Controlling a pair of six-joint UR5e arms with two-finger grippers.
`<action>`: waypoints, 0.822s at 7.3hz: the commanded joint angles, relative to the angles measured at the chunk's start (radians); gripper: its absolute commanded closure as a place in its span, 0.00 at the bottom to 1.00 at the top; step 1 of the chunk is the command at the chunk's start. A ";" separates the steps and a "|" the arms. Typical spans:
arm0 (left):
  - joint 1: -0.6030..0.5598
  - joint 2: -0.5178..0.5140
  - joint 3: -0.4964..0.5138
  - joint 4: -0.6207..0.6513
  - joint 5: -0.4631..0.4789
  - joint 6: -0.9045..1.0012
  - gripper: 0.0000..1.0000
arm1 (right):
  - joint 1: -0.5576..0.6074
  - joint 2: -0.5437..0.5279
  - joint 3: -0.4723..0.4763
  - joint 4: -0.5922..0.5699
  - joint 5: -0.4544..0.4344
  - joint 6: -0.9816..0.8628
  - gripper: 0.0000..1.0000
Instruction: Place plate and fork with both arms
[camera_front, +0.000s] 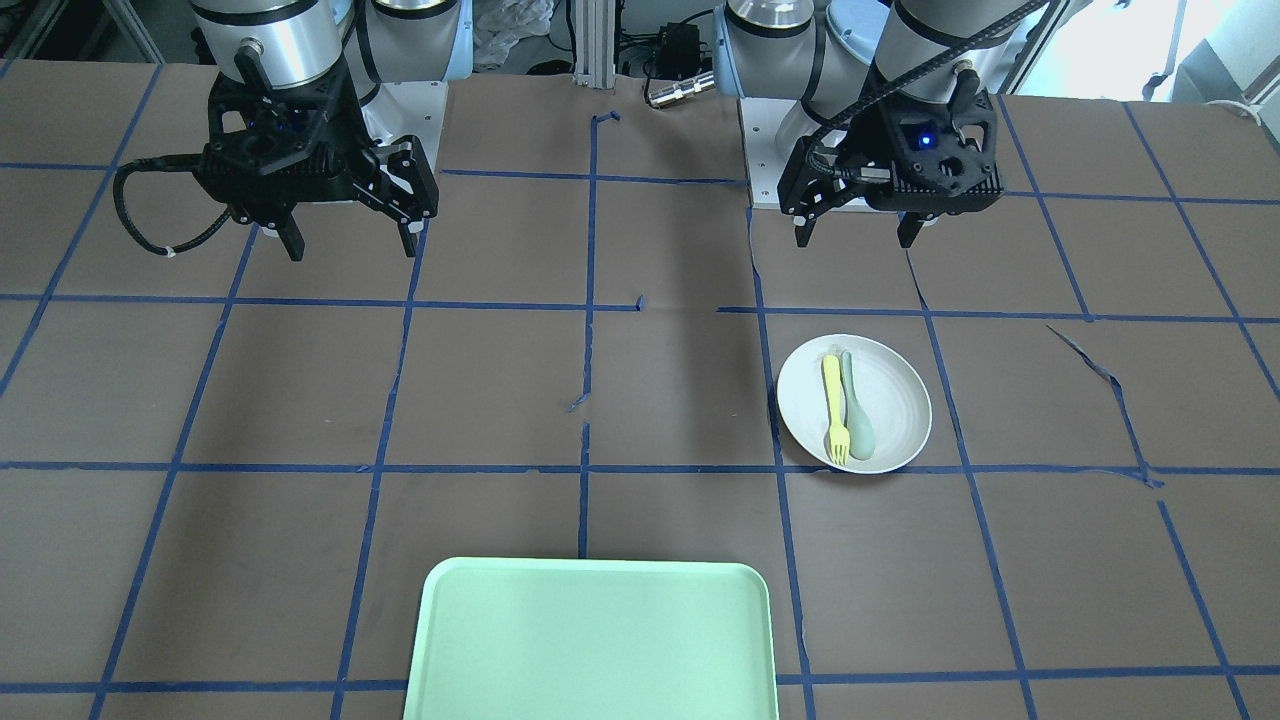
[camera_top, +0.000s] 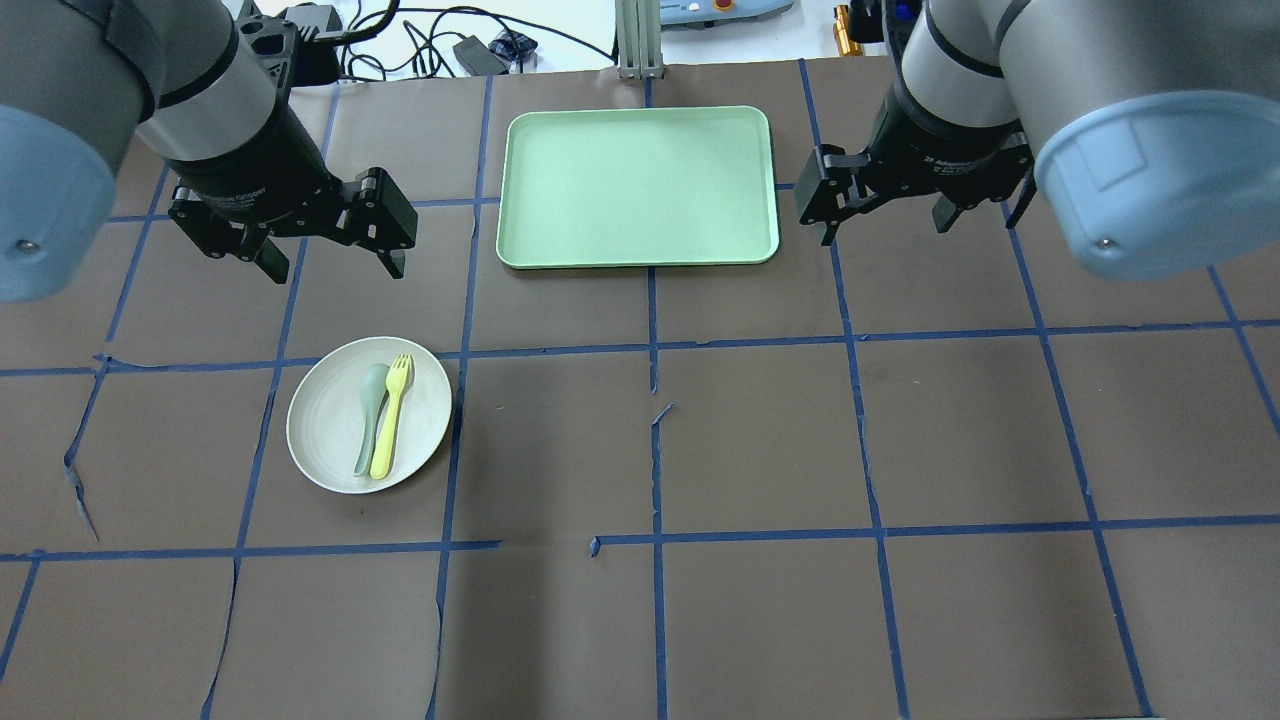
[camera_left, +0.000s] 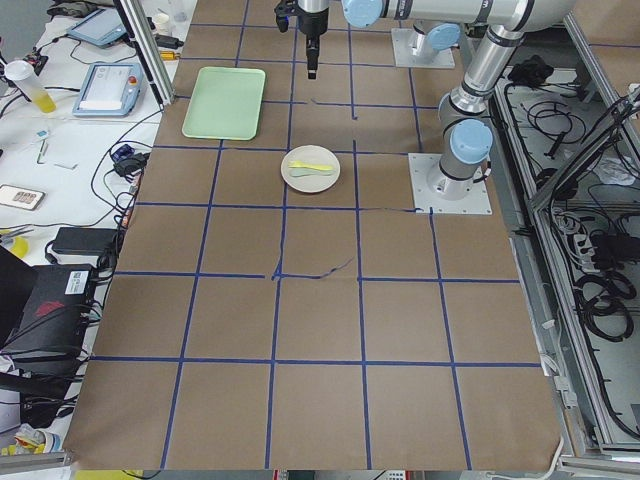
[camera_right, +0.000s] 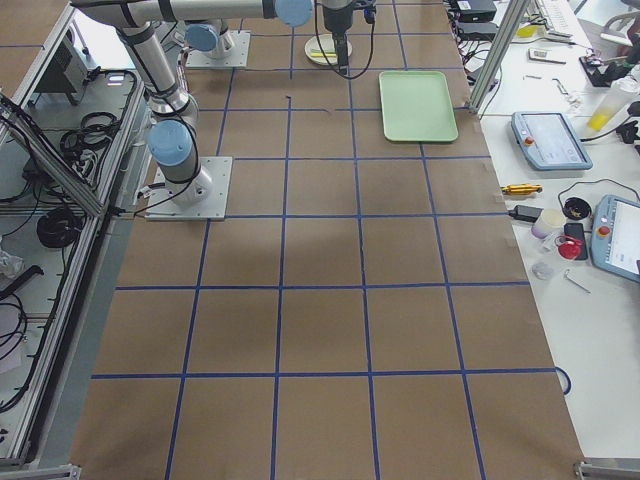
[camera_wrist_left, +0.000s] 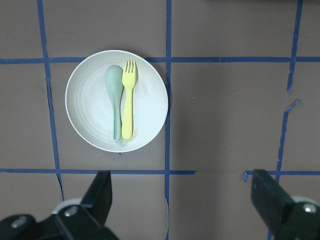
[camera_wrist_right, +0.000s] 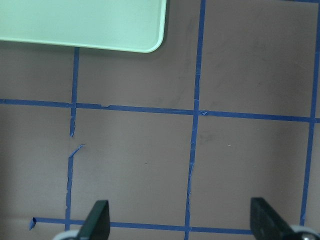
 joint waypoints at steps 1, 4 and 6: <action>0.041 -0.024 -0.031 -0.002 0.028 0.037 0.00 | 0.000 0.000 0.001 0.000 0.000 0.000 0.00; 0.324 -0.085 -0.242 0.194 0.021 0.264 0.00 | 0.001 -0.001 0.005 0.000 0.002 0.000 0.00; 0.358 -0.177 -0.385 0.499 0.022 0.300 0.00 | 0.001 0.000 0.004 0.001 0.000 0.000 0.00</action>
